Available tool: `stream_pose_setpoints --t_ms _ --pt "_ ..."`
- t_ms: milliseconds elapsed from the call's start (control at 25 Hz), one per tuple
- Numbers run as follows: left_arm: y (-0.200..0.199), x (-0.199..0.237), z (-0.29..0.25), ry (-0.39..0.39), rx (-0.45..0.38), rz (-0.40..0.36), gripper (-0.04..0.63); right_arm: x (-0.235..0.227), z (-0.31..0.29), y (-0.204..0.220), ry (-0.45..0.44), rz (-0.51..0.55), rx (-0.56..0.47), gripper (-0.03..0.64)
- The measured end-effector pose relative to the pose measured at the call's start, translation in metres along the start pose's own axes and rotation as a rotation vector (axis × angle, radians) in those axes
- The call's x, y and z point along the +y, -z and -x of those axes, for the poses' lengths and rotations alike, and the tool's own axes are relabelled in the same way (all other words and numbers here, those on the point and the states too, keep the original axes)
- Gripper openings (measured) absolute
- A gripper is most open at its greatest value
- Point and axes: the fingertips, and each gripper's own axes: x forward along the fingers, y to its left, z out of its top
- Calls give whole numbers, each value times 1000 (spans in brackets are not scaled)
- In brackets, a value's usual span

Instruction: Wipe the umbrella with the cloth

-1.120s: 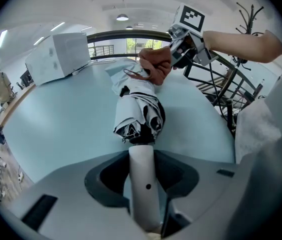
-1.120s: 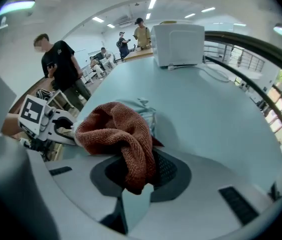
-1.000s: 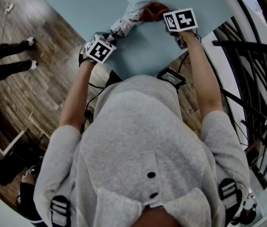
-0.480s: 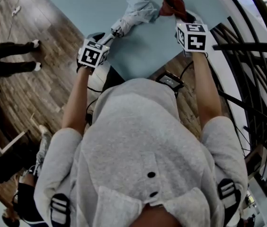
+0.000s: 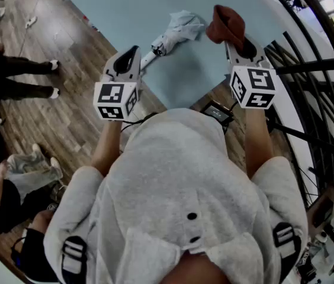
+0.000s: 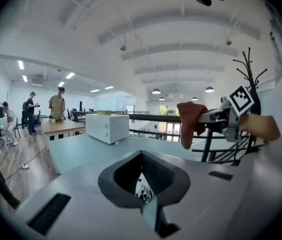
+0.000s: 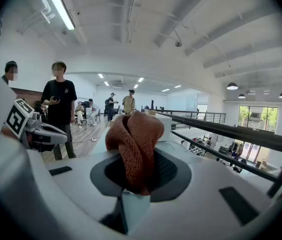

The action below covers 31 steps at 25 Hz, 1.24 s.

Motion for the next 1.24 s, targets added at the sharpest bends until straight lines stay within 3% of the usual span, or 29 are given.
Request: stream_pose_setpoints --t_ms 200,360,520,760,1040,1240 --pt "-52 13 49 -33 -151 38 15 36 29 -32 14 -33 -74 77" --pt "-69 15 95 -28 -203 35 15 66 58 -40 28 -79 -88 77" --pt "-70 19 126 -39 -220 -7 15 96 73 -46 27 -57 -96 77" --pt "-45 43 144 -44 -198 0 15 133 65 -33 28 -37 -79 77" --pt "-44 33 162 -64 -197 7 15 137 77 -37 7 -24 -77 77" --pt "-32 65 156 -71 -191 14 15 156 43 -38 -4 -5 -71 77"
